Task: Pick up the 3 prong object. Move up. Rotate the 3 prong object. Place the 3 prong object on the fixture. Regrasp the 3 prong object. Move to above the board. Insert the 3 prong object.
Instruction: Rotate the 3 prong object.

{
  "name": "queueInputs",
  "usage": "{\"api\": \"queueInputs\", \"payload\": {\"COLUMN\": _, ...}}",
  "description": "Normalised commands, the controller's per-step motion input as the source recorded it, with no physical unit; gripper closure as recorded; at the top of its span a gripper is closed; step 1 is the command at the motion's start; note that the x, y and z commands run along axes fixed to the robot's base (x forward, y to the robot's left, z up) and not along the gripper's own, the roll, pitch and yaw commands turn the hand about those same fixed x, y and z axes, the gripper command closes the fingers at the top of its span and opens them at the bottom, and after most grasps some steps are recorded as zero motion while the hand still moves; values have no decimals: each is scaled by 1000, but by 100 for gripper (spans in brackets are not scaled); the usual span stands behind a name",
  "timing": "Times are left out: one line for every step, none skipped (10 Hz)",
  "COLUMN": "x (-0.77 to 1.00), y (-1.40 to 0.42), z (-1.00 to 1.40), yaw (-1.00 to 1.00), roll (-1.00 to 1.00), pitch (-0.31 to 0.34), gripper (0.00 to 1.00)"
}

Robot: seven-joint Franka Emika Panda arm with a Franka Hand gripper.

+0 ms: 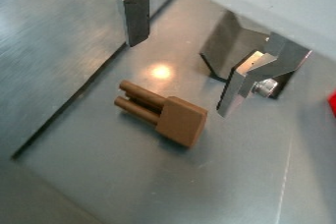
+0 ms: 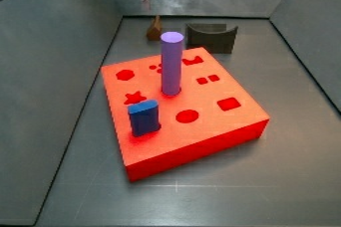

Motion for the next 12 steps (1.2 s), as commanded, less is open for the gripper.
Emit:
{"api": "queueInputs", "payload": {"x": 38, "y": 4, "z": -28, "yaw": 1000, "roll": 1, "pitch": -7, "gripper": 0}}
{"api": "queueInputs", "payload": {"x": 38, "y": 4, "z": -28, "yaw": 1000, "roll": 1, "pitch": -7, "gripper": 0}}
{"api": "queueInputs", "payload": {"x": 38, "y": 4, "z": -28, "yaw": 1000, "roll": 2, "pitch": -8, "gripper": 0}}
{"api": "queueInputs", "payload": {"x": 38, "y": 4, "z": -28, "yaw": 1000, "roll": 2, "pitch": -8, "gripper": 0}}
{"api": "queueInputs", "payload": {"x": 38, "y": 4, "z": -28, "yaw": 1000, "roll": 2, "pitch": -8, "gripper": 0}}
{"api": "queueInputs", "payload": {"x": 38, "y": 4, "z": -28, "yaw": 1000, "roll": 2, "pitch": -9, "gripper": 0}}
{"api": "queueInputs", "payload": {"x": 38, "y": 4, "z": -28, "yaw": 1000, "roll": 2, "pitch": -9, "gripper": 0}}
{"api": "queueInputs", "payload": {"x": 38, "y": 4, "z": -28, "yaw": 1000, "roll": 2, "pitch": -10, "gripper": 0}}
{"api": "queueInputs", "payload": {"x": 38, "y": 4, "z": -28, "yaw": 1000, "roll": 2, "pitch": -10, "gripper": 0}}
{"api": "queueInputs", "payload": {"x": 38, "y": 4, "z": -28, "yaw": 1000, "roll": 2, "pitch": -11, "gripper": 0}}
{"api": "queueInputs", "payload": {"x": 38, "y": 4, "z": -27, "yaw": 1000, "roll": 2, "pitch": -11, "gripper": 0}}
{"api": "queueInputs", "payload": {"x": 38, "y": 4, "z": -27, "yaw": 1000, "roll": 2, "pitch": -12, "gripper": 0}}
